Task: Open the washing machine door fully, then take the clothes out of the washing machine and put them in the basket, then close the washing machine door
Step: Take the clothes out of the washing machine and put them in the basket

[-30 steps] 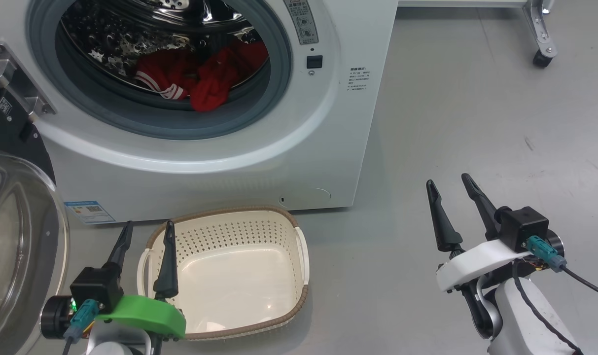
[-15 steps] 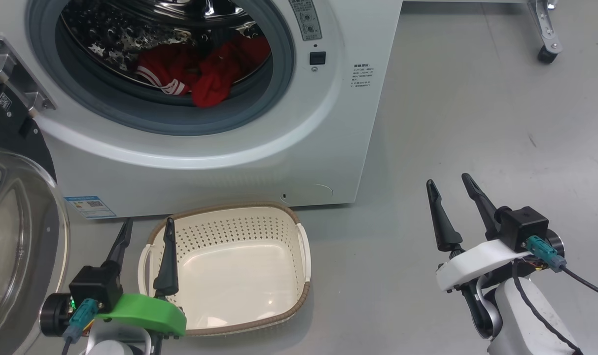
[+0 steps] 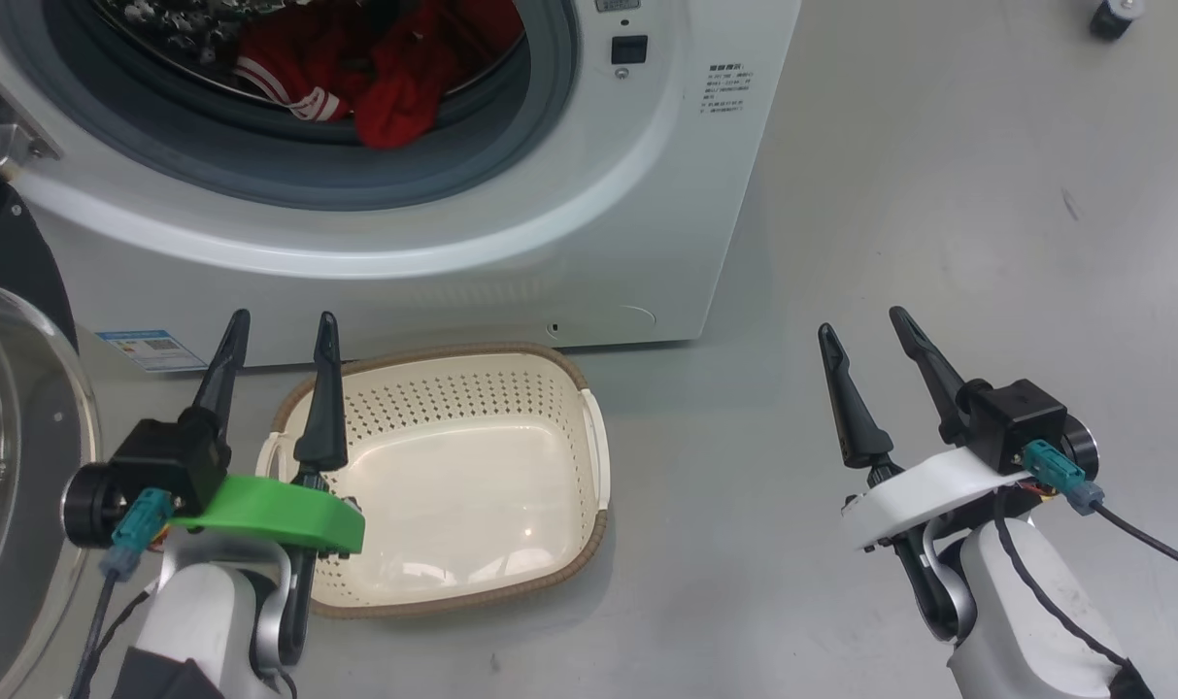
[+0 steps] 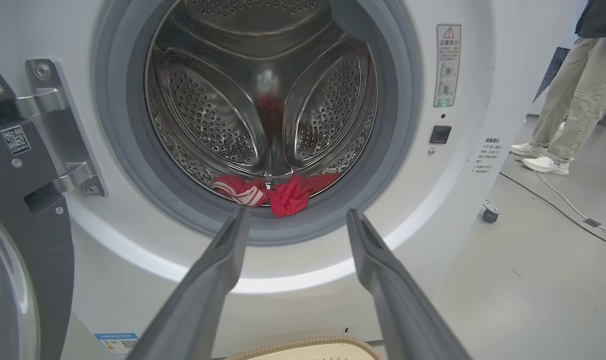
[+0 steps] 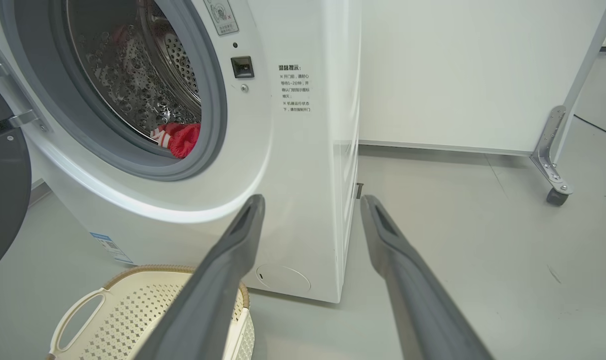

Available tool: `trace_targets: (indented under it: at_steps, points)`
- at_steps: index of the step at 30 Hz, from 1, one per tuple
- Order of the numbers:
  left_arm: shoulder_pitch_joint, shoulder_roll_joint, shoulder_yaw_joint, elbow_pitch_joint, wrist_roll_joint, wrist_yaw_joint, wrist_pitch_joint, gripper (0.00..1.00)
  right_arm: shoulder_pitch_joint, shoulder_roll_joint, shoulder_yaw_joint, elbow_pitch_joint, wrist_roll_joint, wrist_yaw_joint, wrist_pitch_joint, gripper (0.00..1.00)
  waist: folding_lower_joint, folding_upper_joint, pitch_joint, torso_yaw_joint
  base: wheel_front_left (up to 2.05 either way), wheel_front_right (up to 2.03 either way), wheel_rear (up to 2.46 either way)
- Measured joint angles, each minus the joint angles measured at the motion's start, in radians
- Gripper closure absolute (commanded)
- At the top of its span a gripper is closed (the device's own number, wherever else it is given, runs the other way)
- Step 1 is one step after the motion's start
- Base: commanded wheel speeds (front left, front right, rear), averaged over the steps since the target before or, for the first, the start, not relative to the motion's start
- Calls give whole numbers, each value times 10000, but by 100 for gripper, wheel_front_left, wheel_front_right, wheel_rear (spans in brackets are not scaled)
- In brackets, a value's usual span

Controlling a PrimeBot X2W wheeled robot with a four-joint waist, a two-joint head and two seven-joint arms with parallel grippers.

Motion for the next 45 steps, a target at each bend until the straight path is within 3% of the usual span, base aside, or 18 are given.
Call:
trace_targets:
  at_steps: [6, 18, 33, 45]
  points:
    - [-911, 54, 111, 546, -107, -90, 196, 0, -358, -4, 240, -205, 8, 2, 0, 0, 0, 0, 569, -166, 0, 0, 0]
    - [-3835, 408, 334, 1678, -907, -848, 1918, 0, -1123, -12, 746, -709, 585, 4, 0, 0, 0, 0, 2070, -943, 0, 0, 0]
    - [-7074, 1693, 1218, 2604, -1384, -1055, 3475, 0, -2014, -13, 1739, -1267, 1446, -17, 0, 0, 2, 0, 3849, -2325, 0, 0, 0]
    - [-8787, 2658, 1538, 3323, -1260, -1043, 4075, 0, -2651, -8, 2265, -1613, 1967, -268, 0, 0, 2, 0, 4954, -3302, 0, 0, 0]
